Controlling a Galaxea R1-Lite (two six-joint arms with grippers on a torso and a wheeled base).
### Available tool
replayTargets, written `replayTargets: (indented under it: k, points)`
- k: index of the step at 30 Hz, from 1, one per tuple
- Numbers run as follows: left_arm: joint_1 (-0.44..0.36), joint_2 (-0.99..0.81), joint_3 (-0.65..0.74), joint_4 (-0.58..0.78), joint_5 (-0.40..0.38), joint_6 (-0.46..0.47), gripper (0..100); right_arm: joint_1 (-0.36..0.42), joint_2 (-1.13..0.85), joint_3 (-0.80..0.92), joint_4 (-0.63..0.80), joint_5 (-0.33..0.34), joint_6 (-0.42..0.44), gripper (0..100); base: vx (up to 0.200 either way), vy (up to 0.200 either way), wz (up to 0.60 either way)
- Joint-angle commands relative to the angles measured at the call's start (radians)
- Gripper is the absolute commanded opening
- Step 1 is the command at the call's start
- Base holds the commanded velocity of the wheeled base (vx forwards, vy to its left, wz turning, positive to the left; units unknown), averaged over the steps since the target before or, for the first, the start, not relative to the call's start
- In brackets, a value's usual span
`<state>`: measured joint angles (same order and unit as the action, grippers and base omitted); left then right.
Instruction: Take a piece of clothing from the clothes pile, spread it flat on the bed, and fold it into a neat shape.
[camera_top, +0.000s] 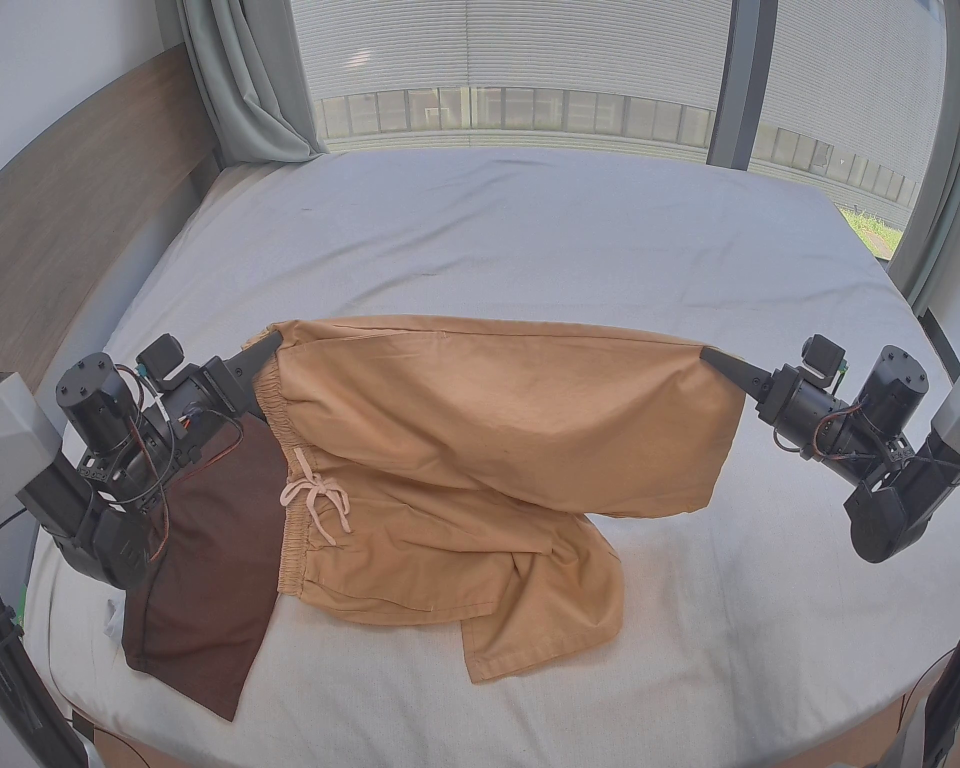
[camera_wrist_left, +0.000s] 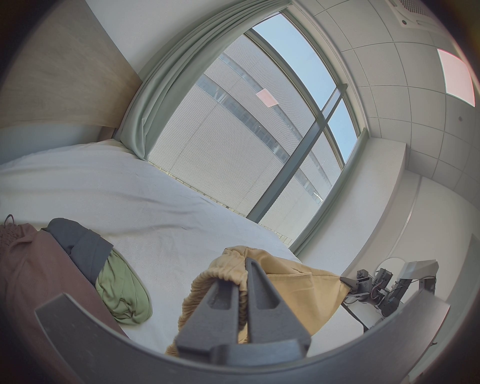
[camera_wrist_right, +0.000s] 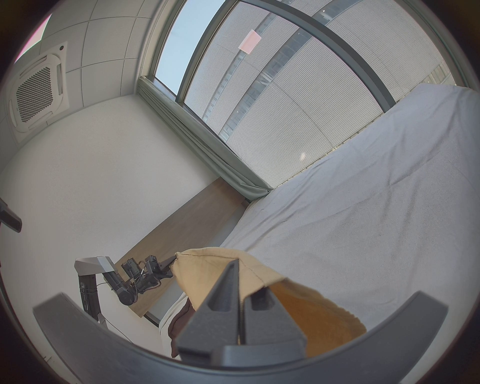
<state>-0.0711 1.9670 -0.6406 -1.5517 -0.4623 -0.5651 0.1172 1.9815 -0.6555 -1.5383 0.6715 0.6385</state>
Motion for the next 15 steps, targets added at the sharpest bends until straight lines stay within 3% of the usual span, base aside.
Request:
replayTargets:
  k: [1,15]
  points:
    - [0.001,0.067,-0.05,-0.001,0.005,-0.001,0,-0.001,0.054,-0.044,-0.002,0.0,0.0,0,0.0,0.0,0.0]
    - [-0.001,0.187,-0.188,-0.001,0.062,-0.004,0,-0.002,0.175,-0.174,0.0,-0.001,0.0,0,0.0,0.0,0.0]
